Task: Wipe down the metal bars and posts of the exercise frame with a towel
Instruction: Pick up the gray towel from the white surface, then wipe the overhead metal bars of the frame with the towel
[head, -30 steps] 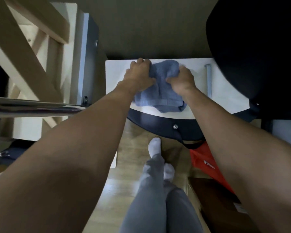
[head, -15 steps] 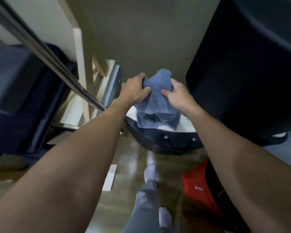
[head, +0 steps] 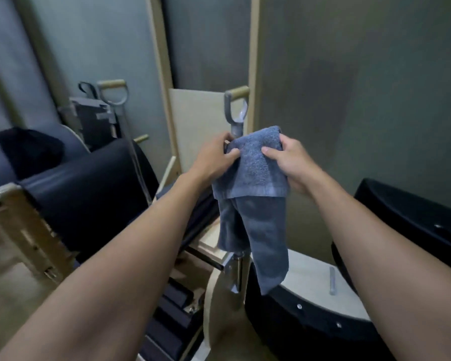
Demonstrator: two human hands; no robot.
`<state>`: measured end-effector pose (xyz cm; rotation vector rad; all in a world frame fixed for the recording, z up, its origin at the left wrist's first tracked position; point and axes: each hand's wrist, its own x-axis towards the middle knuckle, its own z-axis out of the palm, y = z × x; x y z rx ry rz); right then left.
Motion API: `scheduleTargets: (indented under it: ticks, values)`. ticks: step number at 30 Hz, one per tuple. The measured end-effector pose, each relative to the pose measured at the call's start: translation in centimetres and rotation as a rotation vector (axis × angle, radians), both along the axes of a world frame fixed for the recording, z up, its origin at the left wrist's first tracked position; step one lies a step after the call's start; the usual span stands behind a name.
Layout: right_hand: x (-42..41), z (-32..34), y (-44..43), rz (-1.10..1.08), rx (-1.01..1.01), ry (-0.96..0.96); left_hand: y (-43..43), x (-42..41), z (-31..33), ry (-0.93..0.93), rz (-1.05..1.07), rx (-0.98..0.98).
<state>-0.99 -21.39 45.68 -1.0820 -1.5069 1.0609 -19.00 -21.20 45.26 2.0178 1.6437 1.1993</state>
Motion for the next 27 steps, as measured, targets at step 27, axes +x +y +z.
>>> scheduleTargets:
  ticks: [27]
  values:
    - [-61.9, 4.6, -25.2, 0.688, 0.283, -0.330, -39.5, -57.1, 1.0, -0.763, 0.863, 0.198]
